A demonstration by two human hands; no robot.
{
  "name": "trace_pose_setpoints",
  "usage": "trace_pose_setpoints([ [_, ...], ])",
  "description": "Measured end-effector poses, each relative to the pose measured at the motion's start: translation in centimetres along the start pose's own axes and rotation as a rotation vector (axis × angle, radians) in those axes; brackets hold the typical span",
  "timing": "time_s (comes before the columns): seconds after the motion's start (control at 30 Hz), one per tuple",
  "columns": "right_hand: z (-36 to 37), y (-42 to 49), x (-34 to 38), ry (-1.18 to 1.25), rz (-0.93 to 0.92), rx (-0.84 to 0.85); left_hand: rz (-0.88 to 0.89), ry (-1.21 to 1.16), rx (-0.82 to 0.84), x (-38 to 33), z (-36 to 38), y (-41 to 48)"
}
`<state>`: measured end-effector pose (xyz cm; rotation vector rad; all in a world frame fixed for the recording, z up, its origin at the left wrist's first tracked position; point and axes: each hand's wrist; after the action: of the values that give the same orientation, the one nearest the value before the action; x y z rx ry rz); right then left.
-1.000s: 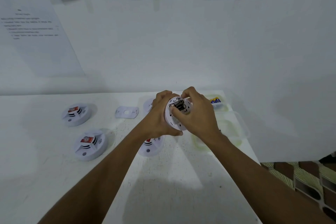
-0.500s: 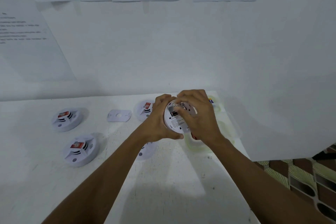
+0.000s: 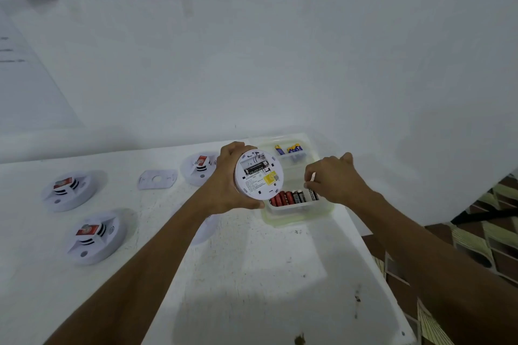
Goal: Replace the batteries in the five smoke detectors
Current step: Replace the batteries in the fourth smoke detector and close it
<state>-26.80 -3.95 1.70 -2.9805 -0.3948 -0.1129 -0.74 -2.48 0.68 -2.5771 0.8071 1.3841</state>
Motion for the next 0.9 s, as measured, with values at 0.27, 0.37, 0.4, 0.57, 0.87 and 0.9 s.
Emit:
trace_pose_setpoints([
  [0.27,0.6,0.0,0.0,0.033,0.023,0.083,-0.020,0.025,-0.014,-0.1,0.1,-0.1],
  [0.37,0.2,-0.5,0.0,0.247,-0.016,-0.009,-0.022,0.014,-0.028,0.0,0.2,-0.1],
  [0.4,-0.1,-0.9,0.2,0.395,-0.057,-0.077,-0.016,0.010,-0.033,0.1,0.3,0.0],
  [0.57,-1.3,-1.8,3.7,0.814,-0.229,-0.251,0.021,0.021,-0.051,0.1,1.0,0.5],
  [0.87,0.0,-1.2,6.9,0.996,-0.086,-0.320,0.113,0.054,-0.087,-0.8,1.2,1.1],
  [0.9,0.0,-1.1,7.0,1.007,-0.063,-0.323,0.118,0.060,-0.093,-0.9,1.2,1.2],
])
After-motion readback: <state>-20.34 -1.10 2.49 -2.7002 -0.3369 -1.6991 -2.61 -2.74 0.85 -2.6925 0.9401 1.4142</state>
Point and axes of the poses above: each hand's wrist, its own y-axis towards the middle knuckle, its own z-axis out of the palm, x = y × z, and after that the axes turned 10 degrees about x, right-handed
